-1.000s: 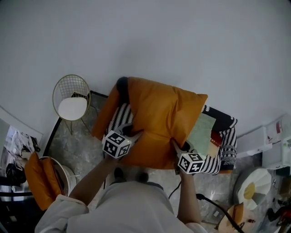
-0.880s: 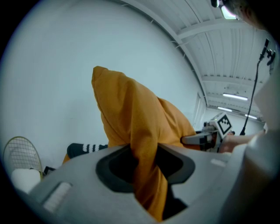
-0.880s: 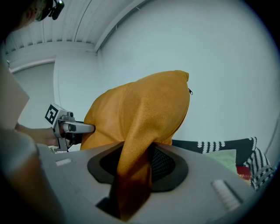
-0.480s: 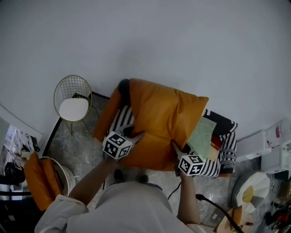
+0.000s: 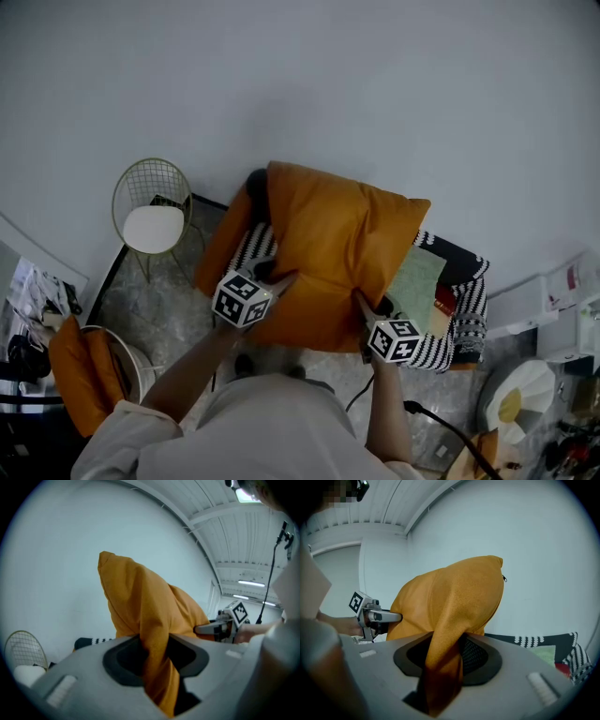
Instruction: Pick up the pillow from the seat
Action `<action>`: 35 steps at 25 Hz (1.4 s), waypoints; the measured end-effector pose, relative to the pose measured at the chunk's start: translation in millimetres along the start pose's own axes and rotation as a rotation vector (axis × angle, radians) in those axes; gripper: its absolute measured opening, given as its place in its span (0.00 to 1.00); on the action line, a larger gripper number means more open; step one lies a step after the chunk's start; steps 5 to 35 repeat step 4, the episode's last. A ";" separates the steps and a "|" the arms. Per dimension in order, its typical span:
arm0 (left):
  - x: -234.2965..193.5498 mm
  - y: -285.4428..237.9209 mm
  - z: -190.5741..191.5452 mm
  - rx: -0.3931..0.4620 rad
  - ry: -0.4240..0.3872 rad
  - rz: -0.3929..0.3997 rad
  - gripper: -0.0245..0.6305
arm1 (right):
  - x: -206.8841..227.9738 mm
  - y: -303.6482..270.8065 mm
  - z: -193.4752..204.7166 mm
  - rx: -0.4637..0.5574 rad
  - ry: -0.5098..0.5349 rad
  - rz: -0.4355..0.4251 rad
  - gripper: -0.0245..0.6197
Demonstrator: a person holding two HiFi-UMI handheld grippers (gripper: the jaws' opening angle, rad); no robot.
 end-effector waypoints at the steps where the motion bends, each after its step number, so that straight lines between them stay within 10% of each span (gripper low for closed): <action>1: -0.5 1.1 -0.1 0.002 -0.001 0.000 0.26 | -1.3 -0.1 0.0 0.002 0.001 -0.001 0.29; 35: 0.1 4.5 -1.2 0.007 -0.003 0.000 0.26 | -4.4 1.3 -0.4 0.007 0.003 0.000 0.29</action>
Point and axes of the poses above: the fingertips, and each gripper's own axes: y backward along the fingers, x to its right, z out of its underside, the point moved 8 cm from there along y, backward along the fingers, and after that the axes turned 11 degrees about -y, right-handed, at the moved point
